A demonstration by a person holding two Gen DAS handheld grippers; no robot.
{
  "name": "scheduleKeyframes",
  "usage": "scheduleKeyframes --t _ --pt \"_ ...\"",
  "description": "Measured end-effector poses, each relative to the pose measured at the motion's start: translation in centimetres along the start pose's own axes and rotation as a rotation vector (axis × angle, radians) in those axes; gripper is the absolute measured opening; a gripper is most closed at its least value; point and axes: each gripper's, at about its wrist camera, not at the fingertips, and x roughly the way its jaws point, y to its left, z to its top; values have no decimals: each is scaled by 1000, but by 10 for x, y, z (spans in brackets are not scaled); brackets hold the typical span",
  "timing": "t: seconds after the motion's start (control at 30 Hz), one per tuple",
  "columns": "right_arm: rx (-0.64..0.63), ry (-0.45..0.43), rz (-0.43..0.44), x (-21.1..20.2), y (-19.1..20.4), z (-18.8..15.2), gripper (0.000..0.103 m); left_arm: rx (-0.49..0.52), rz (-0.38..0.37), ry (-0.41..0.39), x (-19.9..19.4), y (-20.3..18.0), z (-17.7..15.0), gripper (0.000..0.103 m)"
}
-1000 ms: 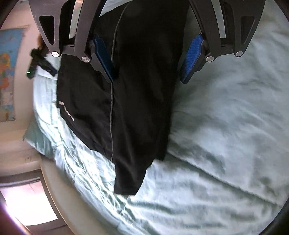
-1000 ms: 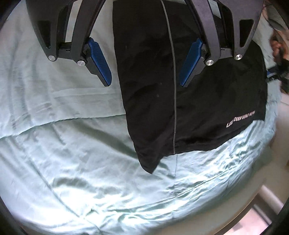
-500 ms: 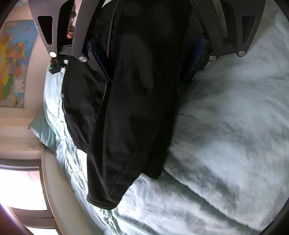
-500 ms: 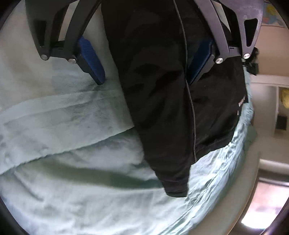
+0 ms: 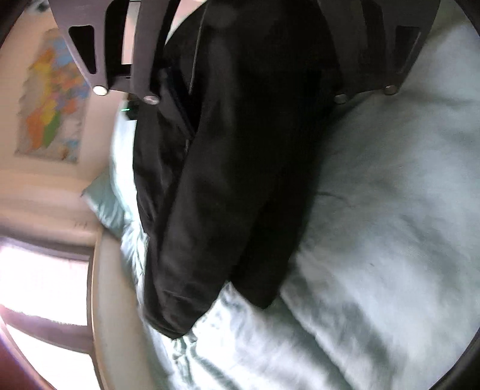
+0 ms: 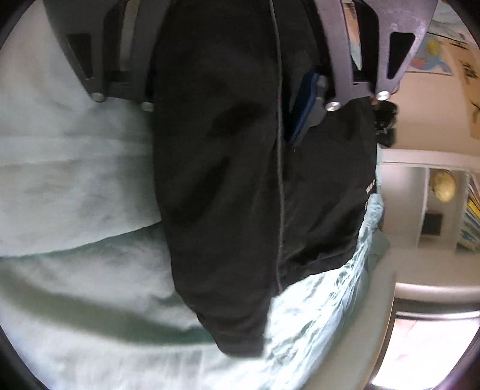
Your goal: Fold large clothes
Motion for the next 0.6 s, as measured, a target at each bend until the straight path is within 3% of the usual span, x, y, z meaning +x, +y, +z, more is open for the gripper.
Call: scheduleKeyframes --t 0.07,0.1,0.13,0.17,0.23,0.33,0.6 --pt "20 -12 18 10 1 4 75 13 33 -10 4 -6 -1 69" --pt "15 -19 5 12 4 5 75 47 65 -23 3 -16 -5 63" --pt "7 -24 -5 10 7 4 70 81 86 -34 -1 -23 -7 52" --pt "-9 -34 -12 7 12 2 65 139 107 -58 -7 -37 -16 46" --pt "-65 -61 -22 -6 24 -4 46 203 87 -95 -21 -58 -32 37" --pt "-145 -134 -89 -30 57 -26 39 311 47 -135 -39 -100 -64 34" --pt "-315 -256 -66 -103 146 -102 37 483 -46 -211 -83 -189 -148 34"
